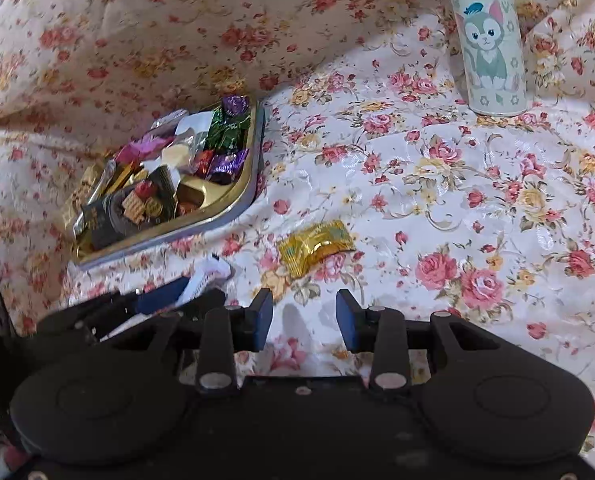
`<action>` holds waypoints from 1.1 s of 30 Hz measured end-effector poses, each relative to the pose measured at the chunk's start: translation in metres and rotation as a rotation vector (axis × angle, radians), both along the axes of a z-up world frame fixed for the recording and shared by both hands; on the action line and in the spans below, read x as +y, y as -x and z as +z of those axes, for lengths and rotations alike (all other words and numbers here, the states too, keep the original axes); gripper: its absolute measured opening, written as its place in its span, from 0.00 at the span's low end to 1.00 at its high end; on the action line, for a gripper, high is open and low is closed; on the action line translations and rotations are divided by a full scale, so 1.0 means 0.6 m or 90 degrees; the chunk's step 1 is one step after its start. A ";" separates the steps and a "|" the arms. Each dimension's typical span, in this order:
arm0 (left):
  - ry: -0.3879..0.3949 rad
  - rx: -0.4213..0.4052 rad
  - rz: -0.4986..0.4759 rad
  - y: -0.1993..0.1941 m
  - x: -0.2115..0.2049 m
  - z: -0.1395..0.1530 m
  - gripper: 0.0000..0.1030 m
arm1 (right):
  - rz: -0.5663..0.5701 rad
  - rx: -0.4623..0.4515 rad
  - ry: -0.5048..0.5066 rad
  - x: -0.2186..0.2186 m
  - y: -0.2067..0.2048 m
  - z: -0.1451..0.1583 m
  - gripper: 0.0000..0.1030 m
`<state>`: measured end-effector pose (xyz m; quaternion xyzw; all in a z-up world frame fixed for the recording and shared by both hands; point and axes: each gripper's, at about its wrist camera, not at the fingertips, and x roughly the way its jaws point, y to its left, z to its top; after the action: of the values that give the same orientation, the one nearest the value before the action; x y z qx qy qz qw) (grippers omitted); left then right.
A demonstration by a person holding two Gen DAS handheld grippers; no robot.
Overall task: Organize snacks
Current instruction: 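Close the left tool on the white hawthorn strip while the right tool approaches the gold candy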
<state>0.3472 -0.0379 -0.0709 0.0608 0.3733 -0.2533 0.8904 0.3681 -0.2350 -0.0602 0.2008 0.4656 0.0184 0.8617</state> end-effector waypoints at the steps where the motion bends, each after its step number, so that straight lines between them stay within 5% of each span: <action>1: 0.005 0.007 0.005 -0.002 0.000 0.001 0.42 | -0.004 0.002 -0.006 -0.001 -0.007 -0.001 0.37; 8: 0.031 0.058 0.032 -0.006 0.001 0.006 0.34 | -0.059 0.030 -0.071 -0.014 -0.057 -0.014 0.38; 15: 0.007 0.069 0.035 0.007 -0.006 0.013 0.34 | -0.094 0.061 -0.109 -0.015 -0.094 -0.035 0.38; 33: 0.009 0.095 0.060 0.017 -0.001 0.017 0.34 | -0.150 0.057 -0.046 -0.022 -0.112 -0.020 0.42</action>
<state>0.3368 -0.0385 -0.0607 0.0181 0.4395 -0.2177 0.8712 0.4354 -0.2481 -0.0723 0.2854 0.4760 -0.0753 0.8284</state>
